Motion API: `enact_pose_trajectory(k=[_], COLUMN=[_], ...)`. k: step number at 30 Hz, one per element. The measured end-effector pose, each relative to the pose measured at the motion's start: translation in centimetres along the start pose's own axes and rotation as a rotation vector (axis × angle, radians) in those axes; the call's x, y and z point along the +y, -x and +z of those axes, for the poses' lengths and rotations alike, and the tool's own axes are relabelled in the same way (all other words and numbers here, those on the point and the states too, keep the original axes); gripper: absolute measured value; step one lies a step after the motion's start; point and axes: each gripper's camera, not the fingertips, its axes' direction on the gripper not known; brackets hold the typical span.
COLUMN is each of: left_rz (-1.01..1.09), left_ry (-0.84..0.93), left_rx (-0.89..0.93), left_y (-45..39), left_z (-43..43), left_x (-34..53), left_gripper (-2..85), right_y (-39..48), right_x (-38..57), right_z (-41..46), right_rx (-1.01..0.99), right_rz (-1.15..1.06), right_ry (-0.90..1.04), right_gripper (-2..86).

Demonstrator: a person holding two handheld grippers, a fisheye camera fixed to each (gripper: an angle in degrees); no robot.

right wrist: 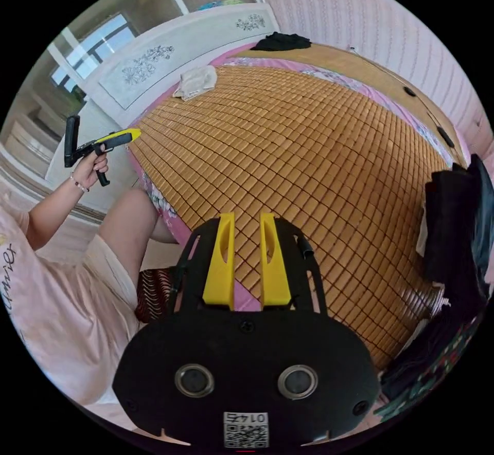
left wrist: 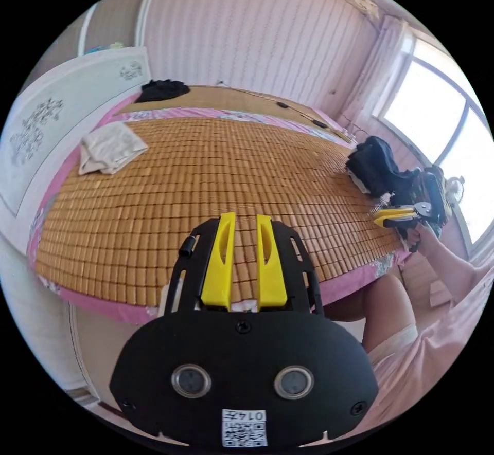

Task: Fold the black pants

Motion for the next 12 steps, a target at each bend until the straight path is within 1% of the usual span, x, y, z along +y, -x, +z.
enact_pose_trajectory(k=[2, 5, 9, 12], left_rz=[-0.142, -0.241, -0.284, -0.281], left_ry=[-0.026, -0.065, -0.076, -0.071], left_rx=[-0.076, -0.148, -0.16, -0.16], left_y=[6.5, 12.4, 18.0, 22.1], left_z=[-4.7, -8.5, -10.0, -9.1], left_x=[3.2, 5.7, 6.1, 4.2], left_gripper=[7.4, 7.8, 8.1, 8.1], right_y=[4.5, 9.4, 14.0, 16.5], right_x=[-5.7, -12.9, -21.2, -27.8], right_z=[3.3, 7.4, 12.1, 16.7], right_rx=[-0.045, -0.049, -0.008, 0.04], right_rz=[-0.136, -0.285, -0.423, -0.499], right_ry=[0.017, 0.067, 0.115, 0.132], right_gripper=[8.5, 10.3, 11.2, 11.3])
